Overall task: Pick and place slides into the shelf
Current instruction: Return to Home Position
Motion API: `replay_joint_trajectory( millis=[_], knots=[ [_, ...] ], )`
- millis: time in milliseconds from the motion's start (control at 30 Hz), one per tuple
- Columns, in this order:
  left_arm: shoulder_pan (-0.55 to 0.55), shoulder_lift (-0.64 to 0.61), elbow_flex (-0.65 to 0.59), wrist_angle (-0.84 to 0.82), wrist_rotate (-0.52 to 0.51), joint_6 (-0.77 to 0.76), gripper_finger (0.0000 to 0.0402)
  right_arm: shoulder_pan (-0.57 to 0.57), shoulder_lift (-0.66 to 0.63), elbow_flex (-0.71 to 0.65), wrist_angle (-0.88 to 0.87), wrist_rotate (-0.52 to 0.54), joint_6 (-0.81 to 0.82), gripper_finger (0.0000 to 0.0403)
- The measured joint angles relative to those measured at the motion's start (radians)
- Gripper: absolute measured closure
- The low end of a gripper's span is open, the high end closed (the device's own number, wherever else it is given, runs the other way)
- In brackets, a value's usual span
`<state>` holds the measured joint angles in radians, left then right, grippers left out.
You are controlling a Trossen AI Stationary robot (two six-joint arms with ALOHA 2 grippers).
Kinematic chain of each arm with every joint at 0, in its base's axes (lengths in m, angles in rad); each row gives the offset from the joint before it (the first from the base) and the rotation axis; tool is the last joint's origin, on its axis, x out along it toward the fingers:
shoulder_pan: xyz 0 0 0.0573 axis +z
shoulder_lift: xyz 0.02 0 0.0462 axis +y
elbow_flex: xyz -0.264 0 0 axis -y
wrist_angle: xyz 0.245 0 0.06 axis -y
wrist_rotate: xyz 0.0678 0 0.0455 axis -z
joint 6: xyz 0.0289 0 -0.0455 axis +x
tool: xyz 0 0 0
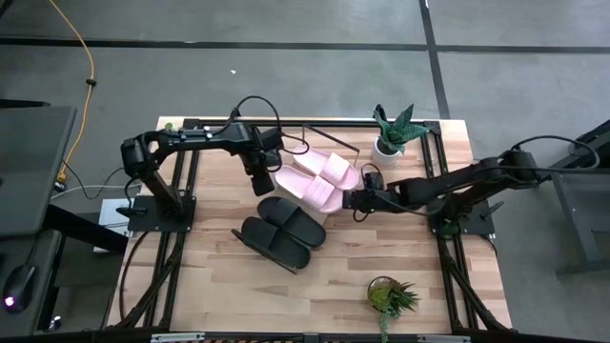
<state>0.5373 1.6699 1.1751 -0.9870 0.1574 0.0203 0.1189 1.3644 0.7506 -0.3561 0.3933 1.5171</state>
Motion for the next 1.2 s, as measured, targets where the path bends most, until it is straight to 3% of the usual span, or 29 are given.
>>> replay_joint_trajectory(
  millis=[233,567,700,933,1067,1200],
  knots=[
    [0.000,-0.100,0.031,-0.069,0.015,0.001,0.0323,0.028,-0.143,0.000,-0.057,0.016,-0.115,0.0269],
    [-0.001,-0.459,0.059,-0.027,0.031,-0.081,0.0323,0.047,-0.372,0.000,0.019,-0.010,-0.438,0.0272],
    [0.000,-0.586,0.059,0.014,0.044,-0.088,0.0323,0.047,-0.447,0.000,0.001,-0.029,-0.534,0.0301],
    [-0.001,-0.711,0.028,-0.047,0.095,-0.107,0.0323,0.045,-0.514,0.000,-0.082,-0.074,-0.586,0.0395],
    [-0.001,-0.756,0.005,-0.094,0.144,-0.130,0.0334,0.045,-0.515,0.000,-0.105,-0.099,-0.609,0.0393],
    [-0.001,-0.808,-0.012,-0.042,0.171,-0.172,0.0374,0.045,-0.519,0.000,-0.071,-0.114,-0.661,0.0401]
  ],
)
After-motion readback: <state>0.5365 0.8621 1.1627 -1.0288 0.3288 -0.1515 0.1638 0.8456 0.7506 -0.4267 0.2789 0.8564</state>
